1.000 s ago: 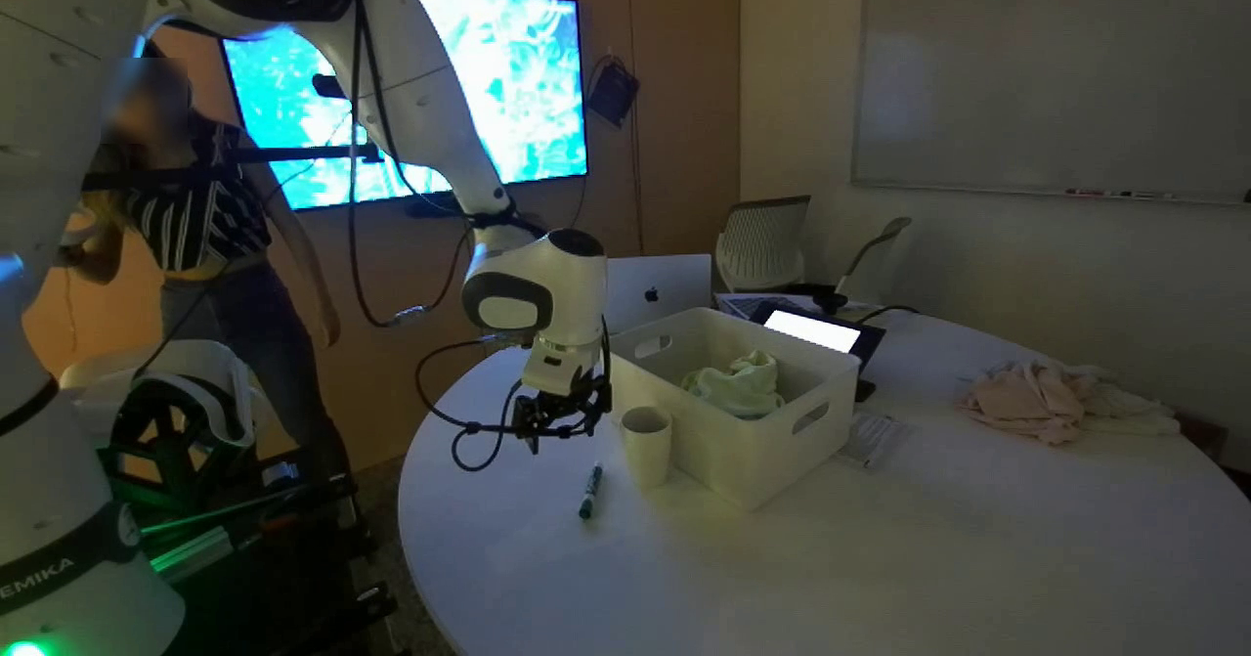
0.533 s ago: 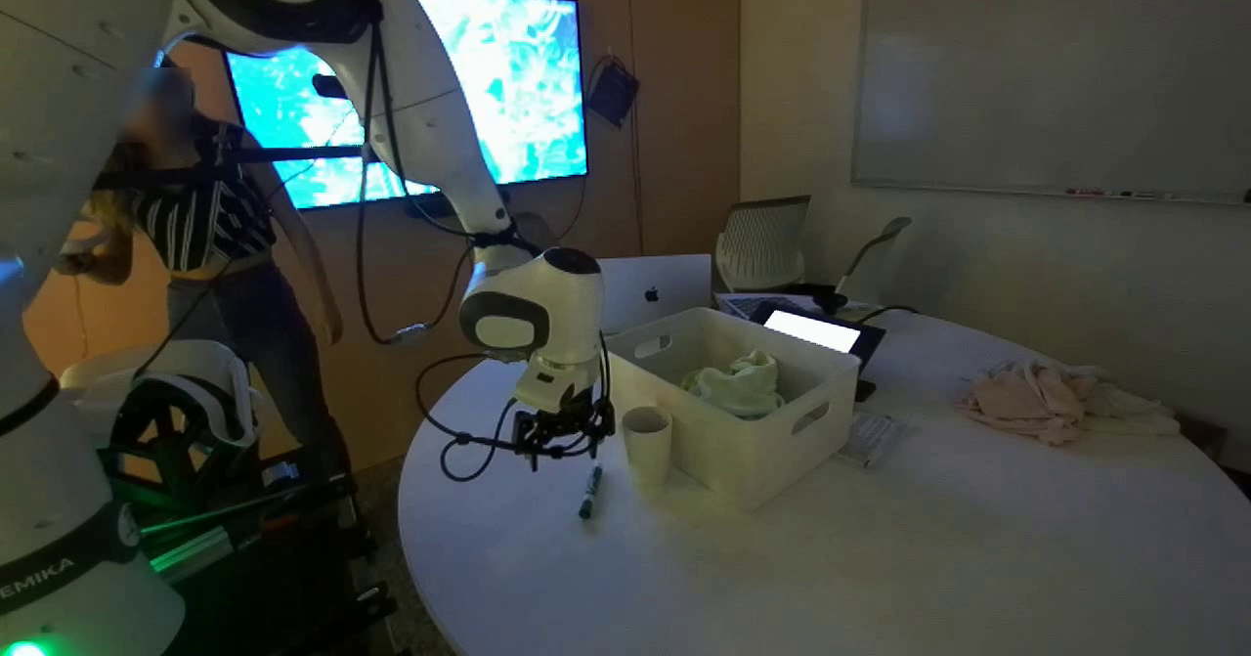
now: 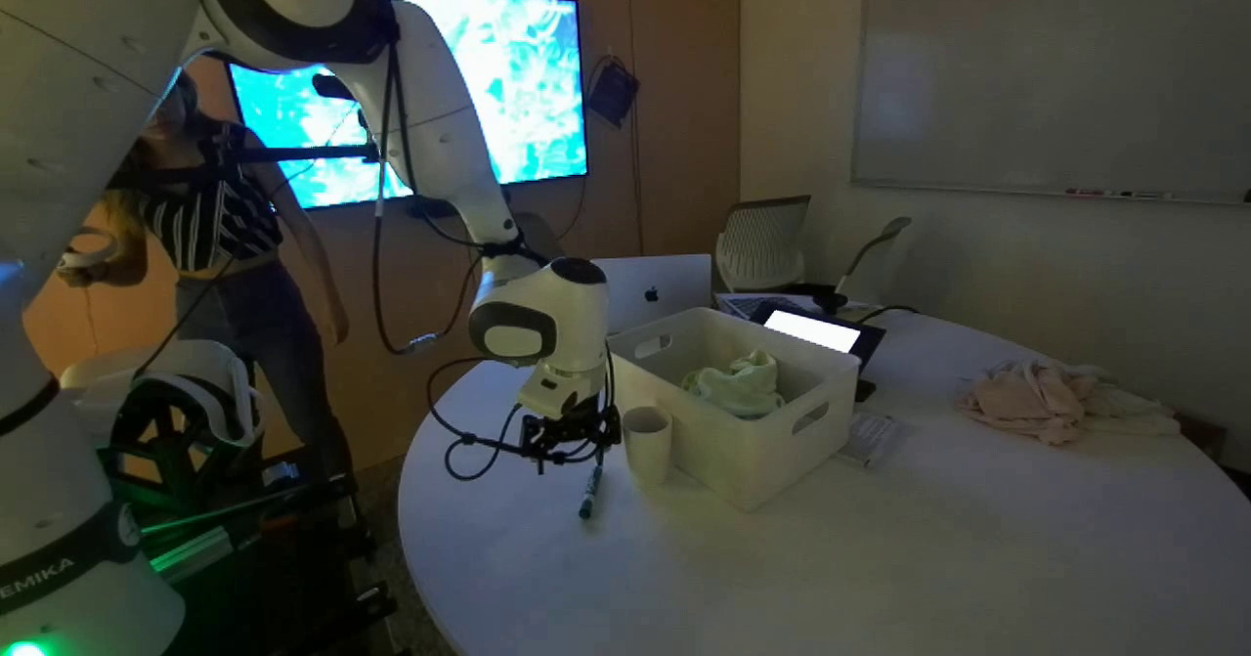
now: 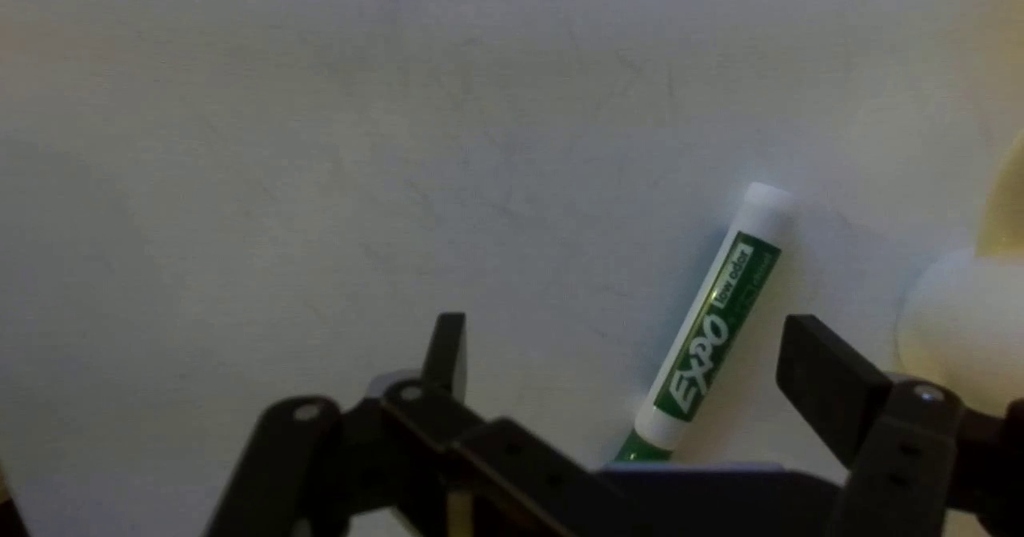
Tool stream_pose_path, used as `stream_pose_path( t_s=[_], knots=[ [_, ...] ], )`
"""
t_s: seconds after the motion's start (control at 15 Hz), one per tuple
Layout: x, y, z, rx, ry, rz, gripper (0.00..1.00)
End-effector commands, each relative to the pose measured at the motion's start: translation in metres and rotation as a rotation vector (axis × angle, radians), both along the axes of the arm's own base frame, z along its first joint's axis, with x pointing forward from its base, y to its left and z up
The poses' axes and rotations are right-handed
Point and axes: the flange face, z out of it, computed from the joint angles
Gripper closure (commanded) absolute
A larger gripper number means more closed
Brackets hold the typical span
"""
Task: Put the towels in the basket and the smaller objects into the white mug
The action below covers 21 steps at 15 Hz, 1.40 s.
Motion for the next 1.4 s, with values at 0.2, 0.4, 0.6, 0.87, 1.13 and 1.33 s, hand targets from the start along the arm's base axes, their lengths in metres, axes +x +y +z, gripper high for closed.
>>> stream_pose_path(
  t_s=[0.2,0.4,0.6,0.87,1.13,1.33],
  knots=[
    [0.008,0.006,-0.018,-0.018,0.003,-0.089,0.0],
    [0.007,0.008,-0.025,-0.024,0.02,-0.105,0.0],
    [0.006,0.011,-0.031,-0.027,0.034,-0.121,0.0],
    [0.004,0.014,-0.034,-0.036,0.049,-0.135,0.0],
    [0.004,0.014,-0.035,-0.05,0.054,-0.141,0.0],
    [0.004,0.014,-0.035,-0.058,0.061,-0.139,0.15]
  ],
)
